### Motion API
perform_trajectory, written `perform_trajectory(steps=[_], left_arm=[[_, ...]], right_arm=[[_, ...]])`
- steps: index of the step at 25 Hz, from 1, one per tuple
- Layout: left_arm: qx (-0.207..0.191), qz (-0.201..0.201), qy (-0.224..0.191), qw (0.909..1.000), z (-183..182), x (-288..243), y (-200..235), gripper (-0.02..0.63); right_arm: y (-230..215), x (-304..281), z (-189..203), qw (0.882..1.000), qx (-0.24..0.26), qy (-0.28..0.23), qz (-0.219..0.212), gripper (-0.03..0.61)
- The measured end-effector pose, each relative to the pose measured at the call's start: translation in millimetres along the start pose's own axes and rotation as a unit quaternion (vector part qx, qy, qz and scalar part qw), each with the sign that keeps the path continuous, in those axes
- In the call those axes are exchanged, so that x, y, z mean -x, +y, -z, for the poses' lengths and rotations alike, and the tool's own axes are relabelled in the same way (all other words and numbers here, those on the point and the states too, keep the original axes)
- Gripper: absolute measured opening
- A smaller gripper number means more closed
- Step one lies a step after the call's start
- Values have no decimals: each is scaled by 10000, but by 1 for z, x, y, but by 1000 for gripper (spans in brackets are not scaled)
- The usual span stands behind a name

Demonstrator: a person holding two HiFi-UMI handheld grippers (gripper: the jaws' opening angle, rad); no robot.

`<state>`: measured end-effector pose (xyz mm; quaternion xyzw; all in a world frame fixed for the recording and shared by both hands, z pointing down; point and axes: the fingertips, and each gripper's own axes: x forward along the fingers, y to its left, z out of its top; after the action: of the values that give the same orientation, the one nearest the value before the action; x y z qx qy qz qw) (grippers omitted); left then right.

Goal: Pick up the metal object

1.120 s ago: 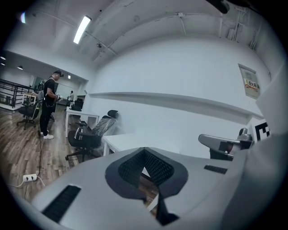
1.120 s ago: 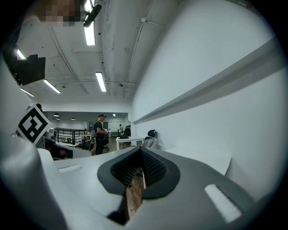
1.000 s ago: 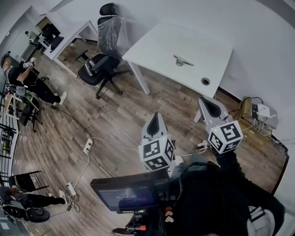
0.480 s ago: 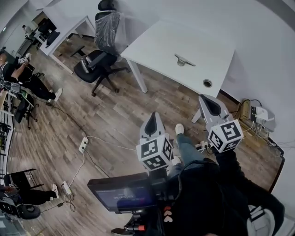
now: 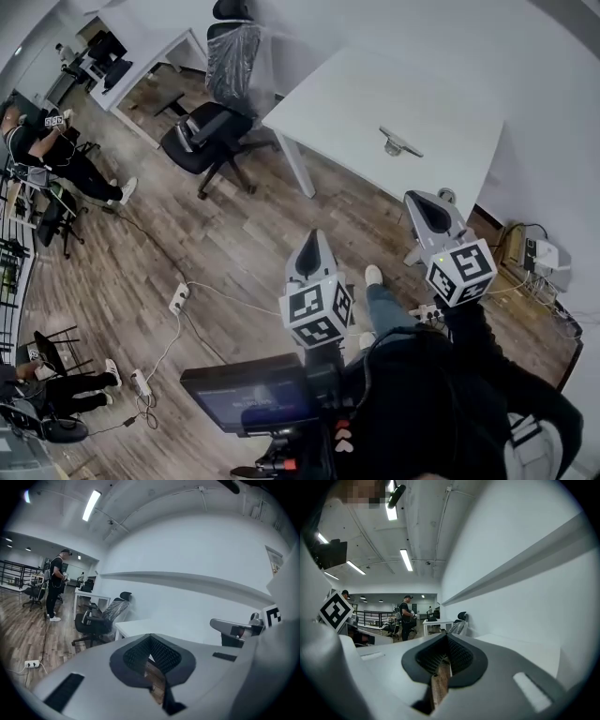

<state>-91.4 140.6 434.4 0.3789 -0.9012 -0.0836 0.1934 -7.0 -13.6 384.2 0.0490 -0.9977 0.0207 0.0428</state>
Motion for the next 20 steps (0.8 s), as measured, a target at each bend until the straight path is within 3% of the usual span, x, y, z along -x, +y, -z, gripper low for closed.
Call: perform_trajectory(steps=[11, 20], left_arm=[[107, -246, -102, 9996, -49, -105, 24, -11], [-2, -156, -62, 9999, -80, -198, 5, -11]], right_arm=[[-44, -121, -18, 9990, 62, 75, -443, 2], [-113, -183, -25, 9992, 45, 111, -385, 2]])
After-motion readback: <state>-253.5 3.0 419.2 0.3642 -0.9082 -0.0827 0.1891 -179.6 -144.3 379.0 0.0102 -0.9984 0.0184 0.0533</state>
